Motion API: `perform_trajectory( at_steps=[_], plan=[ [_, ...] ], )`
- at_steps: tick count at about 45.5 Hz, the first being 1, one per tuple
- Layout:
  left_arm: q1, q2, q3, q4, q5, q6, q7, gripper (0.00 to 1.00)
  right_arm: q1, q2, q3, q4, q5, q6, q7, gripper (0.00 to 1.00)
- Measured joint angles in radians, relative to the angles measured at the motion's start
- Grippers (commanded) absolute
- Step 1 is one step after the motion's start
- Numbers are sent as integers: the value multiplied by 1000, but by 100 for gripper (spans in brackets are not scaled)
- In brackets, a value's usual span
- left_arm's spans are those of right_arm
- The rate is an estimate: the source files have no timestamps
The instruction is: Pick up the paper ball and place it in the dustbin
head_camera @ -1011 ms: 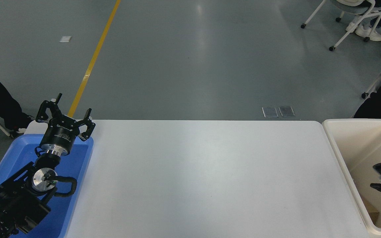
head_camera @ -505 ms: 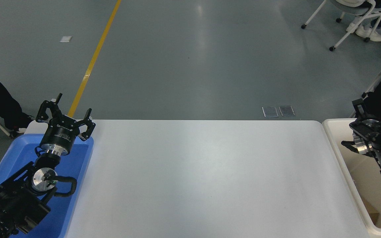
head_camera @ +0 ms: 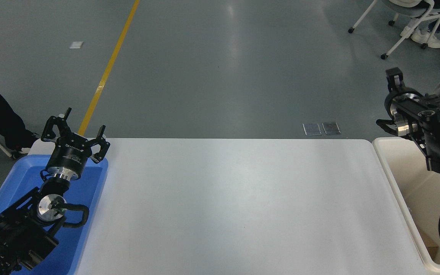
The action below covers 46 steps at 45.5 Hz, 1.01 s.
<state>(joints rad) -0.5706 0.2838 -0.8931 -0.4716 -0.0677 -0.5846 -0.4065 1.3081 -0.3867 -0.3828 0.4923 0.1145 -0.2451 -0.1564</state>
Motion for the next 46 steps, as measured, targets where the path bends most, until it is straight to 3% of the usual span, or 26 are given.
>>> perform_trajectory(
  at_steps=[11,28,46],
  plan=[
    [0,0,0,0,-1,0,0,99,198,-38,-173,155,-1,191,-3,100],
    [0,0,0,0,-1,0,0,99,469,-54,-400,389,-3,617,-9,100],
    [0,0,0,0,0,0,0,99,670,-41,-594,686,-45,837,-13,100]
  ],
)
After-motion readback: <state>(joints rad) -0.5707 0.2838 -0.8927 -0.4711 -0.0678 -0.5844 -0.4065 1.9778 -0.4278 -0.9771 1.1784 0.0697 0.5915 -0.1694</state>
